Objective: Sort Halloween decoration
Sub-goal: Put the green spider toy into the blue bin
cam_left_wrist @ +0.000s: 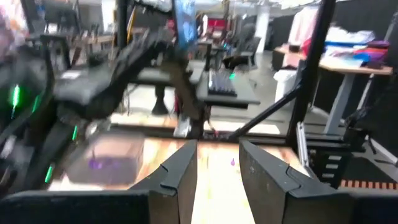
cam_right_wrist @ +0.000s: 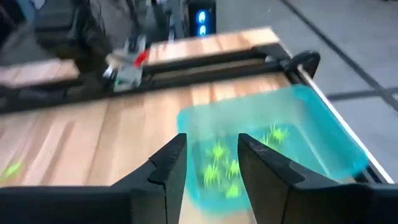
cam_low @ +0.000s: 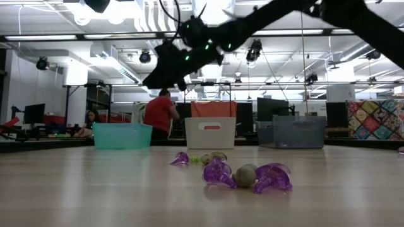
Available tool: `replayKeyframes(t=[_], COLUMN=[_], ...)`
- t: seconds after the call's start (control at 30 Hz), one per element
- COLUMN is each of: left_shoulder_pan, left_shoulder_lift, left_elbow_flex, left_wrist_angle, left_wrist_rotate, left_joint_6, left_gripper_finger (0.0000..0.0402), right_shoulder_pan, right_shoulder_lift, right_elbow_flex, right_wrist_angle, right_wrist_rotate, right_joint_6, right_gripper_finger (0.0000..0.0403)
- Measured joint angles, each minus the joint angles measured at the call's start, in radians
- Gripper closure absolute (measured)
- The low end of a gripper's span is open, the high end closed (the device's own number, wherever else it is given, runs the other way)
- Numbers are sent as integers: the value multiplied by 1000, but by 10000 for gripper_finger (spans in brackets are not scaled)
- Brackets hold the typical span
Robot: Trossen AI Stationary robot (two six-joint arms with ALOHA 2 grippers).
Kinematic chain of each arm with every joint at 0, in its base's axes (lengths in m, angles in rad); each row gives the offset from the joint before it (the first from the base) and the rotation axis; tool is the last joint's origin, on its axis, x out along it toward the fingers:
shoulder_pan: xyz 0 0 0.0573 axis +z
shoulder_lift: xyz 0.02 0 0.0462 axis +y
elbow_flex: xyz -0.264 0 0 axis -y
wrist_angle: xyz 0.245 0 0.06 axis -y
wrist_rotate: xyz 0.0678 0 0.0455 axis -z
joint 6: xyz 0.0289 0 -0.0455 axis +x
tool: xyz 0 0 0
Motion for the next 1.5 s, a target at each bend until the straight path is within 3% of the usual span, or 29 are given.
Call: replayKeyframes(t=[0.3, 0.47, 0.6, 0.77, 1.17, 1.33, 1.5], left_shoulder_pan=[0, 0, -2, -14, -151, -233, -376], left_shoulder_lift=[63, 143, 202, 262, 391, 459, 513], left_elbow_flex=[0, 0, 0, 0, 0, 0, 0], left_wrist_angle=[-209, -336, -458, -545, -770, -783, -783], left_wrist_rotate=[-93, -100, -93, -8, 349, 372, 303], left_joint_6=[-255, -470, -631, -737, -995, -1017, -882], left_gripper_finger=[300, 300, 300, 300, 300, 300, 300], right_shoulder_pan=[45, 79, 114, 157, 232, 234, 234], right_shoulder_lift=[-224, -357, -465, -586, -684, -673, -672], right_elbow_flex=[-12, -89, -176, -297, -478, -496, -498], right_wrist_angle=[-583, -746, -767, -734, -634, -608, -600], right_wrist_rotate=[19, 22, 19, 19, 19, 19, 19], right_joint_6=[-87, -86, -79, -54, -29, -29, -28], right_gripper_finger=[290, 299, 305, 312, 314, 320, 319])
